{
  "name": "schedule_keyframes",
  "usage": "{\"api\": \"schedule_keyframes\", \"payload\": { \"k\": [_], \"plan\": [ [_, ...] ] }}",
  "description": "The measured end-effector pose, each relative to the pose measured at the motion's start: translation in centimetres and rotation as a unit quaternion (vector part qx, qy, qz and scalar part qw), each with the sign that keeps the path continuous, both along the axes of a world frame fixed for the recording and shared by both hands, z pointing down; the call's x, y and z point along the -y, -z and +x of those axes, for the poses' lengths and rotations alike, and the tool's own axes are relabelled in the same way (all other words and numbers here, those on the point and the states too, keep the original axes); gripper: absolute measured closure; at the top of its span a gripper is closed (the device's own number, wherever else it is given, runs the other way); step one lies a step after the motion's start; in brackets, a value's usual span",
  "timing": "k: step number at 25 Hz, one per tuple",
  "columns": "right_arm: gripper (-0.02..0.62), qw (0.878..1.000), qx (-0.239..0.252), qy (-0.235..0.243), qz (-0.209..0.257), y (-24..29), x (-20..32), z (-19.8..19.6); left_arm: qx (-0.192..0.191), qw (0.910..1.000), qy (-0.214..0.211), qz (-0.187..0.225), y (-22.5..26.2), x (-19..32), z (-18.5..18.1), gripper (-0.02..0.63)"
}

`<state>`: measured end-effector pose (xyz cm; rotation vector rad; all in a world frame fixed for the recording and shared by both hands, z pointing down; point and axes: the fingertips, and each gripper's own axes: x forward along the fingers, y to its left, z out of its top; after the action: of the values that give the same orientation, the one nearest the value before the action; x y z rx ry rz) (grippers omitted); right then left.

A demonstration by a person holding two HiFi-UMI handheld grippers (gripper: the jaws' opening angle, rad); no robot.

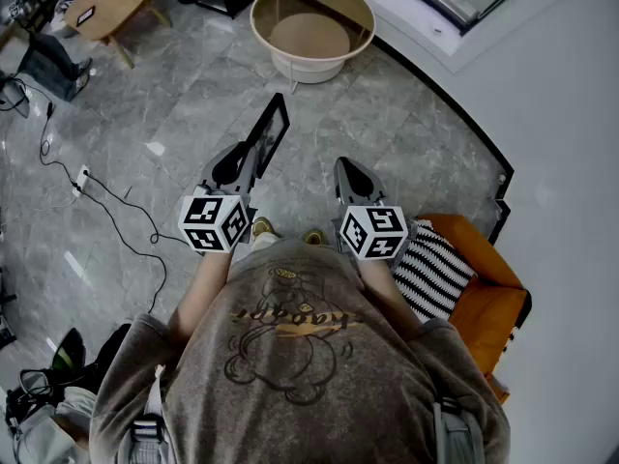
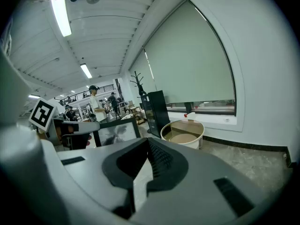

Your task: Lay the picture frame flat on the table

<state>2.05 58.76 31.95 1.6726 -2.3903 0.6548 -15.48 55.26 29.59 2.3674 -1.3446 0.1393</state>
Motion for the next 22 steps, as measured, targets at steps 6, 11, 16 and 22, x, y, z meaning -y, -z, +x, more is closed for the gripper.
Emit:
{"api": "schedule_keyframes", "payload": {
  "k": [6, 11, 16, 22],
  "plan": [
    [0.575, 1.0, 0.018, -0.002, 0.003, 0.3, 1.3, -3.3, 0.0, 1.0, -0.004, 0.0, -0.2, 1.3, -3.3, 0.523],
    [0.575, 1.0, 0.029, -0.011, 0.003, -0.3, 0.4, -2.5, 0.006, 0.9999, -0.014, 0.002, -0.7, 0.7, -2.5, 0.525],
    [0.575, 0.999, 0.031, -0.021, 0.004, -0.7, 0.3, -5.2, 0.002, 0.9995, -0.032, 0.004, -1.0, 1.4, -4.7, 0.525],
    [0.575, 0.999, 0.035, -0.035, 0.002, -1.0, 0.4, -7.2, 0.002, 0.9988, -0.048, 0.006, -1.4, 2.7, -6.4, 0.525]
  ]
}}
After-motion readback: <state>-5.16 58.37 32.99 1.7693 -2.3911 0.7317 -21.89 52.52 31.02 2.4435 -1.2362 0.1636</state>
